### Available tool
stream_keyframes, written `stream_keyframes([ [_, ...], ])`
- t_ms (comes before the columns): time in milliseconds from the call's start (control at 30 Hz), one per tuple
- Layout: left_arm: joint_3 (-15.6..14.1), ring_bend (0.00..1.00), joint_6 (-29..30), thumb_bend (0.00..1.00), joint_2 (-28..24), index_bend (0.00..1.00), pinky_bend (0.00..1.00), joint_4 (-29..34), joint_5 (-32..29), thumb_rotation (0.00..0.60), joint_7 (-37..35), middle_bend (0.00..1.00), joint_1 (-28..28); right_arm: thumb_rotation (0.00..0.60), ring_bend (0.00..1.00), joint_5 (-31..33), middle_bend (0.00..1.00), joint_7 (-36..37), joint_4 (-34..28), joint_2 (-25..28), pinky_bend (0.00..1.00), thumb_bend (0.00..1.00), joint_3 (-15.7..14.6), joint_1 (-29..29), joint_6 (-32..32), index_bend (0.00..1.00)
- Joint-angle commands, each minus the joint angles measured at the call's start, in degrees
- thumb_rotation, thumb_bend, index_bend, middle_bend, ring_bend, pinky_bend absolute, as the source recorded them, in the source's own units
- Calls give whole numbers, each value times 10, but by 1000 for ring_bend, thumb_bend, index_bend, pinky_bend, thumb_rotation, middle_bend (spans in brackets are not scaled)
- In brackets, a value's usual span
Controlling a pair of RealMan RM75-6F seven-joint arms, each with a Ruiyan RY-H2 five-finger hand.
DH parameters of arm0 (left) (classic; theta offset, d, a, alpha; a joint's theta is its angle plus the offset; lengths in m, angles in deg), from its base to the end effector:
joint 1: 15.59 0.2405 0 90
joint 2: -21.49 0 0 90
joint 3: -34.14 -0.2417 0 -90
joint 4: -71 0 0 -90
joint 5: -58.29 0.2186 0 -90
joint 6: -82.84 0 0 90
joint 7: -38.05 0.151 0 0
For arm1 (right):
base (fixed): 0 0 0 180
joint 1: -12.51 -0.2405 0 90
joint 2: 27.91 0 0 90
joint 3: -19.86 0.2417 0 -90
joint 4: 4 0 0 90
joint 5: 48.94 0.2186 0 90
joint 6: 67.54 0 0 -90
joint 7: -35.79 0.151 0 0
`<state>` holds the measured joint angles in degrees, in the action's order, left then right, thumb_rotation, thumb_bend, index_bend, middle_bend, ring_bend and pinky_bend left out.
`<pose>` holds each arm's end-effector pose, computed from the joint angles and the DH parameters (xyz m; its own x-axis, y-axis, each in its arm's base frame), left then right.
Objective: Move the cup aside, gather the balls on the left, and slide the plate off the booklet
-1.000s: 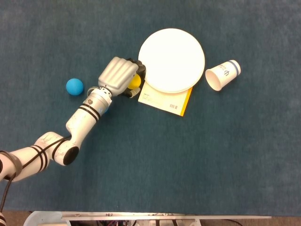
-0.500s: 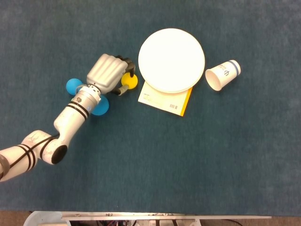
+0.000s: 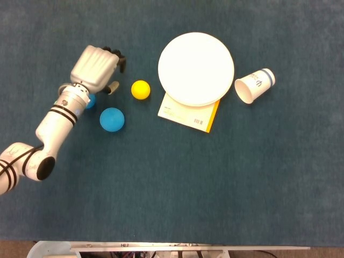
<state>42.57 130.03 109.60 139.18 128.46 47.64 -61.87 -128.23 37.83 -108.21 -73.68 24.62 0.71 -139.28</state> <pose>-0.1750 0.3924 -0.0122 0.5756 0.2332 0.7838 0.7912 -0.4009 -0.4618 -0.2805 -0.2245 0.2012 0.4469 -0.1371 0.8840 -0.8930 -0.0095 0.4499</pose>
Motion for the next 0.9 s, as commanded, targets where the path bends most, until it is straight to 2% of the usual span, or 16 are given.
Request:
stream_keyframes([
  [33, 14, 334, 8, 280, -16, 440, 553, 38, -23, 600, 10, 375, 4, 600, 363, -1, 389, -1, -2, 0, 590, 171, 0, 0, -1, 280],
  [167, 23, 243, 11, 280, -20, 357, 421, 77, -45, 600, 26, 301, 3, 600, 363, -3, 389, -1, -2, 0, 590, 171, -1, 2, -2, 280],
  [267, 22, 203, 4, 280, -14, 306, 387, 96, -58, 600, 43, 251, -4, 600, 363, -3, 388, 0, -2, 0, 590, 171, -2, 3, -3, 280],
  [467, 18, 196, -2, 279, 18, 282, 387, 95, -70, 600, 65, 231, -18, 600, 363, 0, 389, 5, 4, 0, 590, 171, -2, 4, -2, 280],
  [700, 10, 196, -9, 279, 62, 304, 387, 63, -75, 600, 83, 231, -34, 600, 363, 3, 389, 12, 12, -1, 590, 171, -3, 5, 1, 280],
  [900, 2, 196, -5, 280, 78, 307, 387, 32, -72, 600, 93, 231, -35, 600, 363, 5, 389, 17, 17, 0, 590, 171, -3, 7, 1, 280],
])
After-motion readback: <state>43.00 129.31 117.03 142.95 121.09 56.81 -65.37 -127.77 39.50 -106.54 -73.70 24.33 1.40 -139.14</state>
